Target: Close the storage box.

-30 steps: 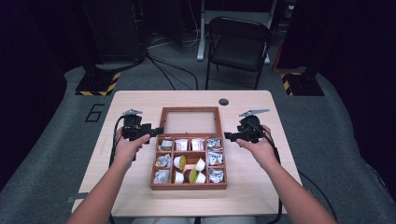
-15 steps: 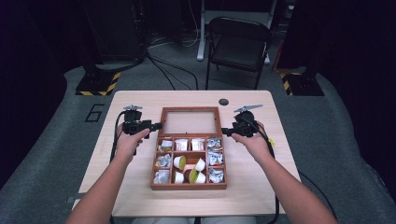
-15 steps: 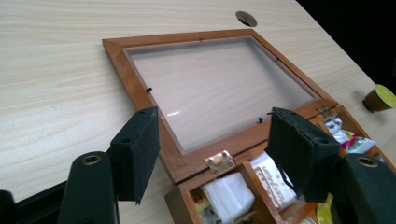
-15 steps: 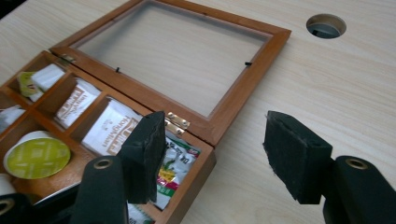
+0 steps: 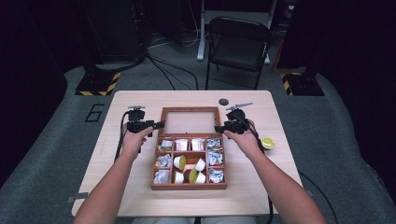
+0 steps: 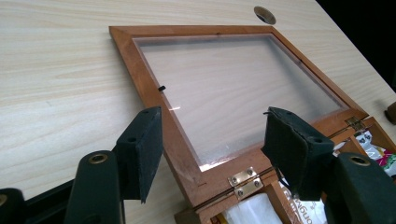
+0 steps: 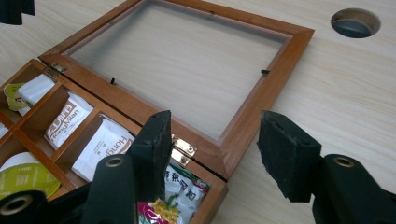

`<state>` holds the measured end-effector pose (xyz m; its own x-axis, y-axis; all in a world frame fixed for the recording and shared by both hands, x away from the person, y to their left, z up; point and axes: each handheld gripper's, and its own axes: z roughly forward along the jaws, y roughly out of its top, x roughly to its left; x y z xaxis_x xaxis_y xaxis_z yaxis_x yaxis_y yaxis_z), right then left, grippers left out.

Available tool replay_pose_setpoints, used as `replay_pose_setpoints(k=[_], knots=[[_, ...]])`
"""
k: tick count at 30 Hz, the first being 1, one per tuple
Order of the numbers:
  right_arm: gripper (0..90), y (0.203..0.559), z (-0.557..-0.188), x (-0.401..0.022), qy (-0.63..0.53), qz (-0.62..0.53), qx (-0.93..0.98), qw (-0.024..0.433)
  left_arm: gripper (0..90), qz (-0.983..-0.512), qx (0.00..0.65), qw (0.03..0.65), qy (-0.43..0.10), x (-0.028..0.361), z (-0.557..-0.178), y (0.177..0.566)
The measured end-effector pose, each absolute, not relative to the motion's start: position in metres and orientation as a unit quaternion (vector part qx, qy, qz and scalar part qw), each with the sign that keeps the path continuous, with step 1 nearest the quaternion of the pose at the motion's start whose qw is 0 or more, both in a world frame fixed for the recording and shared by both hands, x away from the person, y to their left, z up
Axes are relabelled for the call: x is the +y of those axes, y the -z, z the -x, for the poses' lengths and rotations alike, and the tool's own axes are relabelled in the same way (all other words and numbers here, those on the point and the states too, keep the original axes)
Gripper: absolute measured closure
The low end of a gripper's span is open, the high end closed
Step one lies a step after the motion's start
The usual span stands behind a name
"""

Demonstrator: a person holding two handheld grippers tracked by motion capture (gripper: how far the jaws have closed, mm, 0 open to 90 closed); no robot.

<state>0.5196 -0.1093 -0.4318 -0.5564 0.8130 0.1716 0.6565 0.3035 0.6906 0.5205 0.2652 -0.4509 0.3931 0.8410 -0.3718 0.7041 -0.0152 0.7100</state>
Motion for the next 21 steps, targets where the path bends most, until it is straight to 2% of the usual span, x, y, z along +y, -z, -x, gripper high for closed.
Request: replay_pose_setpoints(k=[6, 15, 21], knots=[[43.8, 0.441, -0.525, -0.104, -0.375, -0.462, 0.798, 0.094, 37.6, -0.722, 0.540, 0.425, -0.078, 0.261, -0.525, 0.459], [42.5, 0.454, -0.536, -0.100, -0.377, -0.490, 0.783, 0.061, 38.2, -0.719, 0.547, 0.424, -0.066, 0.259, -0.531, 0.468], [42.2, 0.459, -0.540, -0.101, -0.372, -0.501, 0.780, 0.055, 37.7, -0.714, 0.552, 0.425, -0.059, 0.259, -0.533, 0.472]])
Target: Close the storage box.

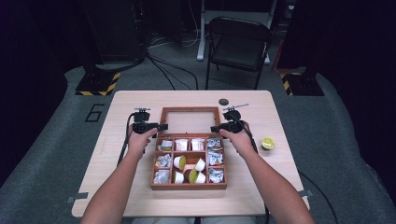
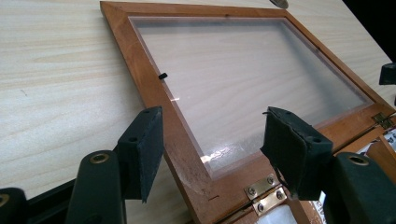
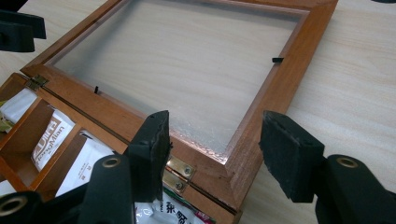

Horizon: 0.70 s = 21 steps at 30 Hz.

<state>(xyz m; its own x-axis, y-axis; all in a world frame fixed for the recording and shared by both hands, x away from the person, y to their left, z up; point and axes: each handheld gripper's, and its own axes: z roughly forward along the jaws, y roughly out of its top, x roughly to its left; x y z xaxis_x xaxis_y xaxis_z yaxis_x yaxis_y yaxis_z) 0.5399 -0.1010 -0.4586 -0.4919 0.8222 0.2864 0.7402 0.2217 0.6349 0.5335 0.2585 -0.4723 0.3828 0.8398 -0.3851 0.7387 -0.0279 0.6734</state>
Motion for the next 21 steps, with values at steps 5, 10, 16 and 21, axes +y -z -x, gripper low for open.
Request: replay_pose_setpoints(k=[5, 10, 16, 21], knots=[[41.0, 0.4611, -0.5424, -0.1015, -0.370, -0.498, 0.782, 0.061, 35.9, -0.713, 0.559, 0.419, -0.057, 0.2568, -0.5345, 0.4750], [38.6, 0.4640, -0.5438, -0.1020, -0.362, -0.502, 0.784, 0.054, 34.7, -0.712, 0.562, 0.417, -0.052, 0.2542, -0.5350, 0.4770], [35.7, 0.4672, -0.5450, -0.1006, -0.358, -0.500, 0.787, 0.050, 32.0, -0.714, 0.563, 0.413, -0.047, 0.2535, -0.5361, 0.4800], [34.3, 0.4691, -0.5463, -0.1008, -0.354, -0.501, 0.788, 0.045, 31.4, -0.714, 0.567, 0.408, -0.042, 0.2532, -0.5370, 0.4823]])
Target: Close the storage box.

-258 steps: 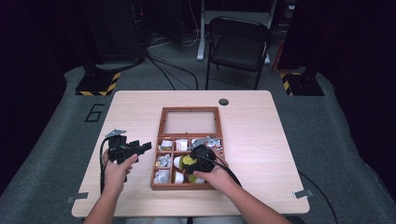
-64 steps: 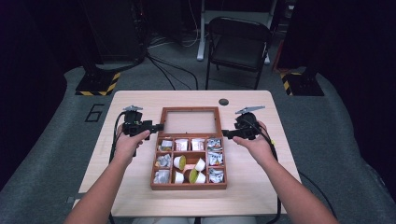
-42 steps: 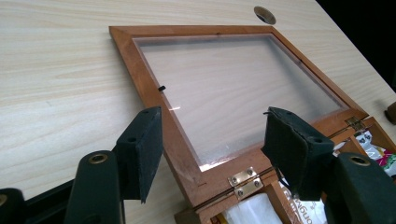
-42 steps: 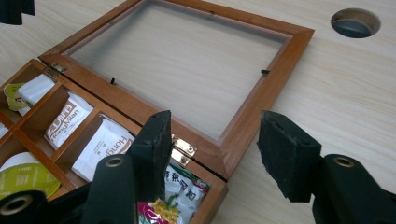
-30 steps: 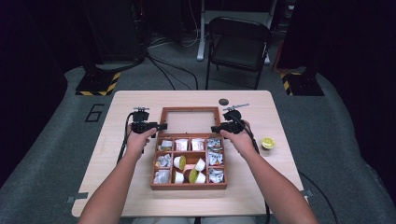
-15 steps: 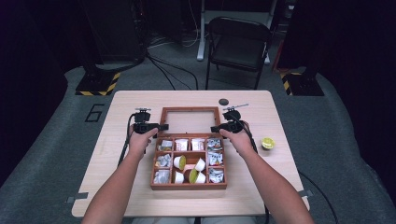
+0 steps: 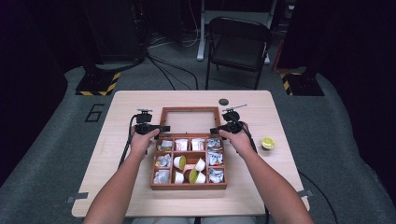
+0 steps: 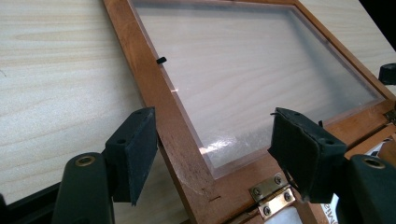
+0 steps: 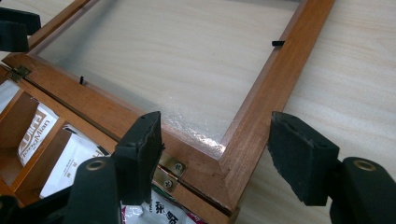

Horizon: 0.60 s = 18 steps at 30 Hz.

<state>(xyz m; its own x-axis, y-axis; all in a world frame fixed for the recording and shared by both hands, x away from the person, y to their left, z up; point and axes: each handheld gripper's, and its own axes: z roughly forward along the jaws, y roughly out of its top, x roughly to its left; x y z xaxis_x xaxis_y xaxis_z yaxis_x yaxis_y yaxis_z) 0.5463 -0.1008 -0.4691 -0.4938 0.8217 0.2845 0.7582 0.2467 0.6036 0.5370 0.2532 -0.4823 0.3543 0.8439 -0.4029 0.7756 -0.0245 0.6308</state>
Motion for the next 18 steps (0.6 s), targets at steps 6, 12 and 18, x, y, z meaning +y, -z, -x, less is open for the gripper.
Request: replay_pose_setpoints(k=[6, 12, 18], knots=[[31.7, 0.4743, -0.5495, -0.1019, -0.348, -0.504, 0.790, 0.036, 31.0, -0.715, 0.569, 0.404, -0.039, 0.2528, -0.5388, 0.4862], [30.6, 0.4760, -0.5513, -0.1021, -0.351, -0.506, 0.787, 0.032, 30.2, -0.715, 0.570, 0.402, -0.033, 0.2529, -0.5398, 0.4898], [29.3, 0.4774, -0.5533, -0.1030, -0.350, -0.514, 0.783, 0.019, 31.3, -0.713, 0.573, 0.403, -0.031, 0.2537, -0.5409, 0.4914]])
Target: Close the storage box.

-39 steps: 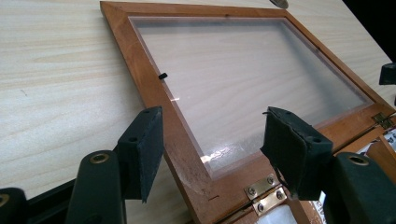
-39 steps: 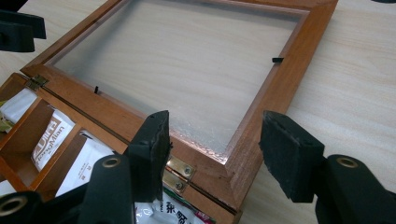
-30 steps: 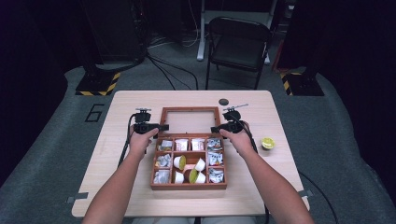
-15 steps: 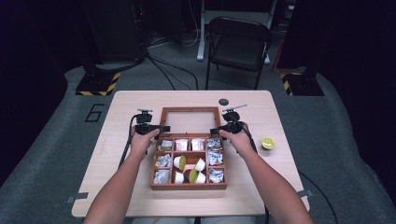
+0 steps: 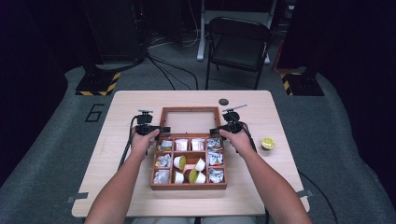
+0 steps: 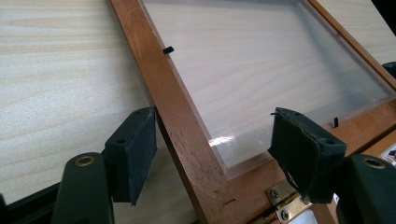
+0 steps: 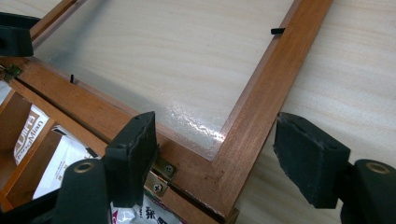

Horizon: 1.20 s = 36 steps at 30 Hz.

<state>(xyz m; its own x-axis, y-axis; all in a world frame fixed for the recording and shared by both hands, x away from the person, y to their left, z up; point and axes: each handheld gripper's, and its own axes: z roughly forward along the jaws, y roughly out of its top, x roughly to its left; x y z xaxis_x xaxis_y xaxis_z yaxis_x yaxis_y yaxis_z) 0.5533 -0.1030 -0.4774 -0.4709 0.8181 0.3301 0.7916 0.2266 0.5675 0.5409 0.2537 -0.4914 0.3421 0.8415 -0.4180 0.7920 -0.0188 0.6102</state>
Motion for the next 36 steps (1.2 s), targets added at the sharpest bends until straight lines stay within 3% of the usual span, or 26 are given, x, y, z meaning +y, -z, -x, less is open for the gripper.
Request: replay_pose_setpoints(k=[16, 26, 30, 36], knots=[[23.1, 0.481, -0.560, -0.103, -0.347, -0.521, 0.780, -0.006, 27.7, -0.712, 0.574, 0.405, -0.003, 0.254, -0.545, 0.498], [19.7, 0.484, -0.563, -0.101, -0.347, -0.525, 0.777, -0.009, 25.7, -0.712, 0.573, 0.406, -0.010, 0.251, -0.545, 0.499], [19.5, 0.488, -0.566, -0.102, -0.358, -0.528, 0.769, -0.044, 25.7, -0.712, 0.573, 0.406, -0.010, 0.252, -0.545, 0.499], [19.1, 0.487, -0.566, -0.101, -0.354, -0.527, 0.771, -0.041, 25.7, -0.716, 0.569, 0.405, -0.012, 0.252, -0.546, 0.498]])
